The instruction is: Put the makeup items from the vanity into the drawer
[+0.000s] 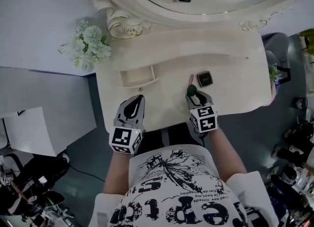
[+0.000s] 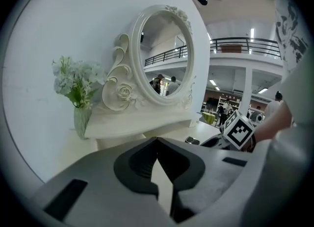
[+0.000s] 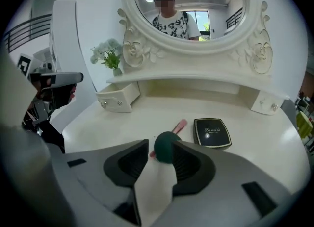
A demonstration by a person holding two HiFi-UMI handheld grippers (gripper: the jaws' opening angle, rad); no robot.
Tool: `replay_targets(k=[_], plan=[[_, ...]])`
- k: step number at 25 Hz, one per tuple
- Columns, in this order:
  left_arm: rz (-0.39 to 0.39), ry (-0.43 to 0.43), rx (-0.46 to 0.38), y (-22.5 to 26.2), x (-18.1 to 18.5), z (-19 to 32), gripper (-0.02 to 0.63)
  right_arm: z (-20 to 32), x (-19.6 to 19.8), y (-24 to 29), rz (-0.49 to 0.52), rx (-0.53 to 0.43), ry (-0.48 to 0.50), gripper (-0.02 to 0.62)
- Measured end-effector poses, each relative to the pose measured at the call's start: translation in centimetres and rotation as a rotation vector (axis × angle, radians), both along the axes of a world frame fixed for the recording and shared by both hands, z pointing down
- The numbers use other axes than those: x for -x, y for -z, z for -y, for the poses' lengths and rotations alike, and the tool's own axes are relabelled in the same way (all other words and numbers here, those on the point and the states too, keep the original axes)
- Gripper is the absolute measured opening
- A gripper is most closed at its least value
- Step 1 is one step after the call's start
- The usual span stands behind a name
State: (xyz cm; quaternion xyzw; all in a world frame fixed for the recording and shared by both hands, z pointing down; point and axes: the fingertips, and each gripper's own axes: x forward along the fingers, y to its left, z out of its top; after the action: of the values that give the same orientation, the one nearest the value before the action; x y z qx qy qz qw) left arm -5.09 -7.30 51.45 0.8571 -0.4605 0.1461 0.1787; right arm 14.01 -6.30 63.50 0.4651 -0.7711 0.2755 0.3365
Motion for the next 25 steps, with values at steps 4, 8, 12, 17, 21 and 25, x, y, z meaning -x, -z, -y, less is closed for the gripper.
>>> replay_targets(k=[4, 8, 12, 17, 21, 25], plan=[[-0.005, -0.014, 0.01, -1.1, 0.3, 0.8, 0.02, 1.2, 0.0, -1.6, -0.051, 0.021, -0.04, 0.14], [-0.008, -0.021, 0.025, -1.6, 0.4, 0.8, 0.02, 1.5, -0.1, -2.1, -0.037, 0.059, -0.084, 0.132], [-0.007, -0.02, 0.029, -1.5, 0.7, 0.7, 0.019, 1.4, -0.2, -2.1, -0.028, 0.075, -0.08, 0.084], [-0.009, -0.024, 0.02, -1.2, 0.7, 0.9, 0.02, 1.5, -0.3, -1.6, -0.037, 0.071, -0.078, 0.034], [-0.01, -0.028, 0.009, -0.7, 0.6, 1.2, 0.019, 1.9, -0.6, -0.1, -0.041, 0.041, -0.081, 0.031], [-0.014, -0.025, -0.013, 0.5, 0.8, 1.4, 0.02, 2.9, 0.0, 2.6, -0.026, -0.014, -0.072, 0.031]])
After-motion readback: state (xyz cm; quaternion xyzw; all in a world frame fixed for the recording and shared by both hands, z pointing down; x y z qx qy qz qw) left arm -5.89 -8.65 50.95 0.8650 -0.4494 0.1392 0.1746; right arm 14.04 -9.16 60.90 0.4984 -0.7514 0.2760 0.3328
